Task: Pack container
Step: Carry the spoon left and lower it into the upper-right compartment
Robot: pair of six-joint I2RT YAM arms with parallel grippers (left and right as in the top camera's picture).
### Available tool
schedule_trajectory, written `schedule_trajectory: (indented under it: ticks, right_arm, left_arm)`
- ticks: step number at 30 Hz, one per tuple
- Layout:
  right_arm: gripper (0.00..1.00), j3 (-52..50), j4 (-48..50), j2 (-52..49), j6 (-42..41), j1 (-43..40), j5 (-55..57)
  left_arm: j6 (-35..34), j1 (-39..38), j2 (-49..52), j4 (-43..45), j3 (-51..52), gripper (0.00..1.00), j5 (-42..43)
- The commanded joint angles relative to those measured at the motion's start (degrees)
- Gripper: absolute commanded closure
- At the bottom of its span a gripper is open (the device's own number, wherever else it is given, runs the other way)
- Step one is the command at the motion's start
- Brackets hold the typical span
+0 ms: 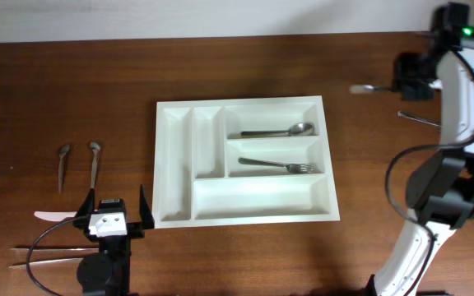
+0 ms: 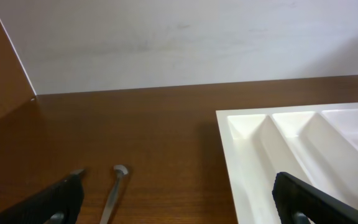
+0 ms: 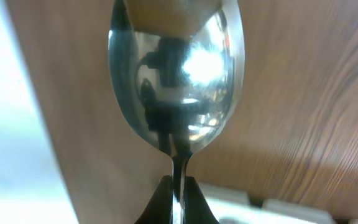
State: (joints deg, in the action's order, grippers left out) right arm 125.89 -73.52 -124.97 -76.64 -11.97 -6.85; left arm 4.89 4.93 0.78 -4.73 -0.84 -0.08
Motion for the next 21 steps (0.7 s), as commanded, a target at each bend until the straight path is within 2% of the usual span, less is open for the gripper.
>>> schedule_trajectory:
  ticks: [1, 11, 21]
  right_arm:
    - [0.96, 0.81, -1.33, 2.05, -2.54, 5.07, -0.52]
    - [0.92, 0.76, -1.84, 1.79, -17.31, 22.49, 2.47]
    - [0.92, 0.76, -1.31, -2.21, -19.89, 29.59, 4.52]
  left_arm:
    - [-0.35, -0.28, -0.44, -0.02, 0.35, 0.01, -0.17]
    - [-0.35, -0.28, -0.44, -0.02, 0.35, 0.01, -0.2]
    - [-0.35, -0.28, -0.44, -0.02, 0.35, 0.01, -0.17]
